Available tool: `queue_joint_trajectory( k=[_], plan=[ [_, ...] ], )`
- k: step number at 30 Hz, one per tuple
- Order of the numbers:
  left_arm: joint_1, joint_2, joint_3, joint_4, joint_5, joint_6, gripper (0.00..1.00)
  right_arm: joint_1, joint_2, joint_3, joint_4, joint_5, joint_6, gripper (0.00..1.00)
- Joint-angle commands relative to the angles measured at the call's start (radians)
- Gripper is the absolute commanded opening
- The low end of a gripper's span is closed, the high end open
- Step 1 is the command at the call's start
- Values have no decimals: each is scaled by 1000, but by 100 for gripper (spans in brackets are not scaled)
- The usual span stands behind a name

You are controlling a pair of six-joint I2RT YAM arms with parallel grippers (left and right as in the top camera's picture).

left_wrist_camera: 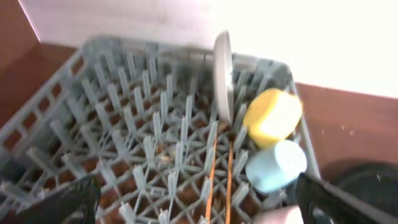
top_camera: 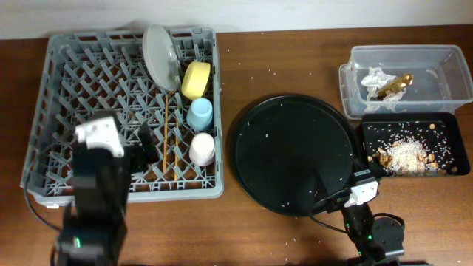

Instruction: Sort waste into correct bins and load items into the dishwasher rack

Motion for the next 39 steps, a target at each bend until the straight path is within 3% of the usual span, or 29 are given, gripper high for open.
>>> queue_joint_trajectory(
  k=[1,5,9,14,39],
  plan=[
    [36,-319,-360,239,75,55,99,-3,-5,-5,-6,8,2,98],
    [35,-650,-660,376,92,90,99,-3,-5,-5,-6,8,2,98],
    [35,-778,-830,540,137,217,99,-3,-5,-5,-6,8,2,98],
    [35,-792,-835,397,161,265,99,-3,-5,-5,-6,8,2,98],
    [35,-792,-835,400,159,265,99,-3,-5,-5,-6,8,2,98]
  ],
)
